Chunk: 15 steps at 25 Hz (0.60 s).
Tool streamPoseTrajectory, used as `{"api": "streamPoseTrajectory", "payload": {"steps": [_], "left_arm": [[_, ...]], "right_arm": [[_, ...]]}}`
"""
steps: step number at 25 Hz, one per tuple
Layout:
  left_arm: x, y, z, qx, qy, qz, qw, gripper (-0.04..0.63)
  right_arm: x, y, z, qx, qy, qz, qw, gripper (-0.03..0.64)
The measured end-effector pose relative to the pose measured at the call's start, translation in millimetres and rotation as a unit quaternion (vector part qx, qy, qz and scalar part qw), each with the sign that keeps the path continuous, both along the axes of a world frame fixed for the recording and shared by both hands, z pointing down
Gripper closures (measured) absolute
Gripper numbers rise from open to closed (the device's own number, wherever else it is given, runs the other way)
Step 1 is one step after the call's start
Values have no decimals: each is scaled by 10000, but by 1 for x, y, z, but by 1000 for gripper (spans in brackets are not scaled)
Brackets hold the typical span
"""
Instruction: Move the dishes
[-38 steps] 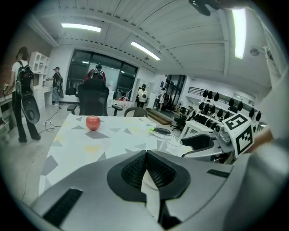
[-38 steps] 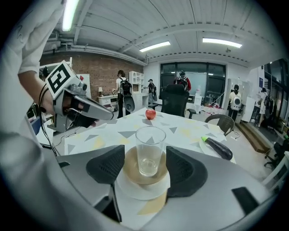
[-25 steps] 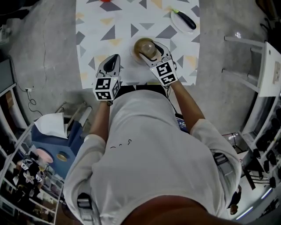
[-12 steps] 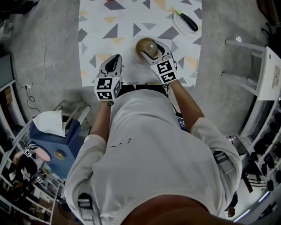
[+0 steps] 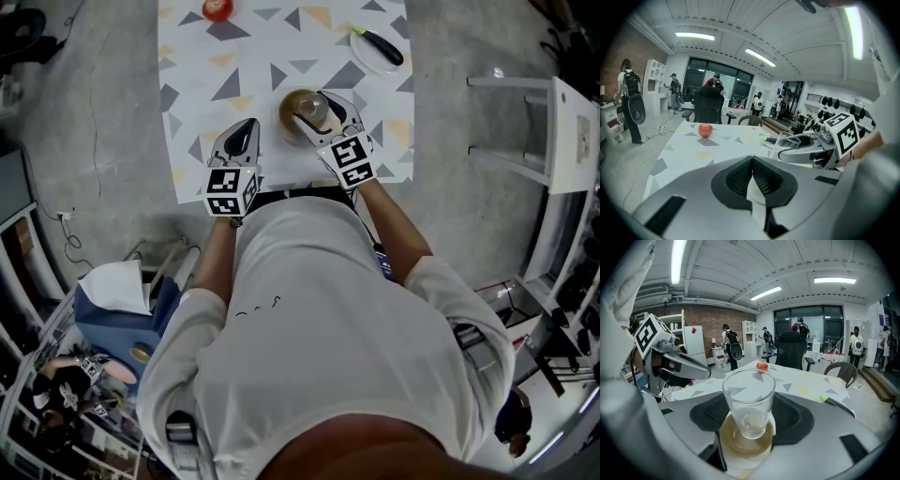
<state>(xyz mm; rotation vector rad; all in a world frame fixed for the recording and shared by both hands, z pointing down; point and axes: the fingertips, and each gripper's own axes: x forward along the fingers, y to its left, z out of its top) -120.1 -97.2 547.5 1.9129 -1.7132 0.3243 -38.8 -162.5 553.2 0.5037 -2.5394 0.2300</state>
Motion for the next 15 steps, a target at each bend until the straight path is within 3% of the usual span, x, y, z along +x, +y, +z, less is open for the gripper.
{"api": "streamPoseTrajectory", "payload": {"steps": [15], "left_arm": [[57,-62,-14,296,82,1135,9931,575]], "right_arm": [[62,-40,-42,352,-89,1114,9931,342]]}}
